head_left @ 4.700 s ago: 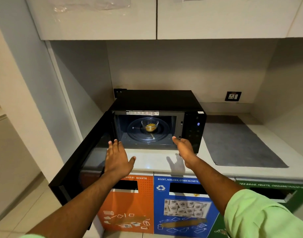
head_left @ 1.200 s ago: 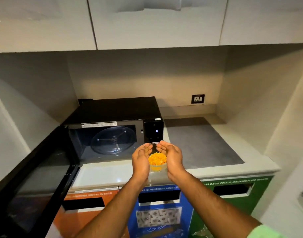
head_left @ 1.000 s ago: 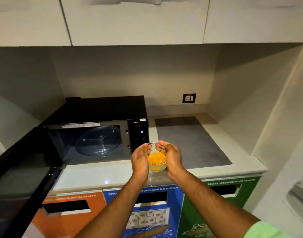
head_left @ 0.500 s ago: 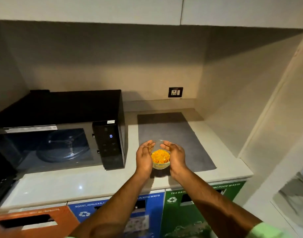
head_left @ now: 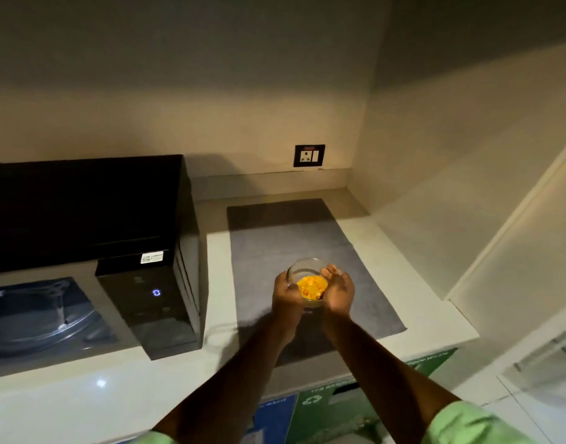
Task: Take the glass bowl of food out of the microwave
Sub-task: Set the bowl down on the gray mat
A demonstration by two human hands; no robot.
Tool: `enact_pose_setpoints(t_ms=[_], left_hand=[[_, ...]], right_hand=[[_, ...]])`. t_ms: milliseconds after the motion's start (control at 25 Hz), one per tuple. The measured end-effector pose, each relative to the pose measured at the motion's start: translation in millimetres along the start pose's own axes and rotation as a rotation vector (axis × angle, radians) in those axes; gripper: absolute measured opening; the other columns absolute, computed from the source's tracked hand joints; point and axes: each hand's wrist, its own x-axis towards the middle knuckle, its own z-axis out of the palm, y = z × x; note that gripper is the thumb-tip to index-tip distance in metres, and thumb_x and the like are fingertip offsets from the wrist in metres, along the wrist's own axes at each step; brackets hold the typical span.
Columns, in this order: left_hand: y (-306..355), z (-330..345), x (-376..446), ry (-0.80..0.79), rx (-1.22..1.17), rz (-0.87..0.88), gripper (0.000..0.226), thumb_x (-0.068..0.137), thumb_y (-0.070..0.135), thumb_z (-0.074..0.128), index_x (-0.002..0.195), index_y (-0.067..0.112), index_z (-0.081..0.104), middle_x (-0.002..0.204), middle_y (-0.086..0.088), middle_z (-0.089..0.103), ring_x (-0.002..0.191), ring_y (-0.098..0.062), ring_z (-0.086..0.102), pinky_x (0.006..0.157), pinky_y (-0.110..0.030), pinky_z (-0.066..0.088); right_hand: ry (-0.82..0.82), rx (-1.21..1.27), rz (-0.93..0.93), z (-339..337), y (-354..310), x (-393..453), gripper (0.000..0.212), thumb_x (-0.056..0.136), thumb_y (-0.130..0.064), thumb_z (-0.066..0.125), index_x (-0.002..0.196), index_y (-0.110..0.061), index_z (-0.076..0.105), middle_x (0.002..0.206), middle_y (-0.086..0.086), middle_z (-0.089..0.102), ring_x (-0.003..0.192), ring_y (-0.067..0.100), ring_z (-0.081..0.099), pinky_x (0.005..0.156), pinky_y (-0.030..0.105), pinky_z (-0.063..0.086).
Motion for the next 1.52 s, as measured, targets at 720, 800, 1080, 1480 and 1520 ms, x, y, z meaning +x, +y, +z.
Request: enact_pose_setpoints(t_ms=[720,800,1080,1480,1520], left_hand=[[-30.0,1.5,93.5,-0.113,0.324,-0.084,0.043,0.101,0.006,0.041,0.144,0.005,0.048,0.144,-0.020,0.055,0.134,-0.033,0.052,0.115,-0.045,0.040],[-33.6,0.2,89.3,-0.087,0.376,-0.095,0.041,0.104,0.013,0.038,0.143,0.008,0.048,0.143,-0.018,0.055,0.129,-0.027,0.053,0.106,-0.032,0.040],[-29.1,-8.6,71.2,-0.008,0.521,-0.100,0.038,0.105,0.024,0.034,0.130,0.007,0.057,0.138,-0.022,0.058,0.124,-0.032,0.056,0.102,-0.036,0.041],[11.1,-48.7,-33.8,0.005,0.685,-0.072,0.061,0.106,0.043,0.026,0.158,0.011,0.024,0.164,-0.014,0.030,0.150,-0.035,0.032,0.122,-0.042,0.025],[15.5,-52.2,-50.3,0.005,0.700,-0.052,0.062,0.105,0.043,0.026,0.158,0.011,0.023,0.165,-0.013,0.029,0.150,-0.034,0.031,0.122,-0.042,0.025]], right_hand=[[-0.173,-0.431,-0.006,4.3,31.0,82.7,0.028,0.099,-0.007,0.051,0.121,0.003,0.067,0.114,0.015,0.066,0.104,0.023,0.060,0.071,0.009,0.049],[-0.189,-0.427,0.030,2.9,31.0,80.1,0.025,0.099,-0.007,0.048,0.114,-0.001,0.066,0.108,0.013,0.062,0.102,0.024,0.057,0.073,0.018,0.047],[-0.191,-0.438,0.084,-18.4,25.7,51.1,0.034,0.106,-0.024,0.043,0.118,-0.007,0.069,0.111,0.012,0.070,0.104,0.024,0.064,0.095,0.039,0.052],[-0.316,-0.611,0.209,-49.8,-16.4,-32.0,0.024,0.101,-0.015,0.047,0.078,-0.015,0.053,0.087,0.015,0.055,0.077,0.025,0.053,0.081,0.037,0.042],[-0.319,-0.600,0.191,-52.7,-22.3,-45.3,0.023,0.102,-0.013,0.048,0.079,-0.012,0.052,0.088,0.018,0.053,0.079,0.028,0.052,0.079,0.036,0.041]])
